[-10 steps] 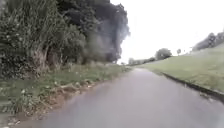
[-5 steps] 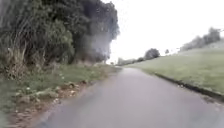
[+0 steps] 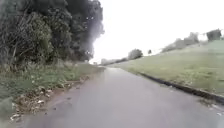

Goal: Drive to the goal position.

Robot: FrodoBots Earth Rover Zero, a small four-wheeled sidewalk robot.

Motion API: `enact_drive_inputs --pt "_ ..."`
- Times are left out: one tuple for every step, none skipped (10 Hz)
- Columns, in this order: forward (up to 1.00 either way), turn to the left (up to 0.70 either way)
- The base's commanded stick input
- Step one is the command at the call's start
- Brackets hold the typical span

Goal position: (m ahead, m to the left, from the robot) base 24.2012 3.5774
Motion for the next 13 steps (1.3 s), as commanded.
enact_drive_inputs --pt "1.0 -0.08" --pt "1.0 0.0" --pt "1.0 0.0" --pt "1.0 0.0" --pt "1.0 0.0" --pt "1.0 0.0" --pt "1.0 0.0" --pt "1.0 0.0" --pt "1.0 -0.03" --pt "1.0 -0.14" --pt "1.0 -0.25" --pt "1.0 -0.24" --pt "1.0 -0.15"
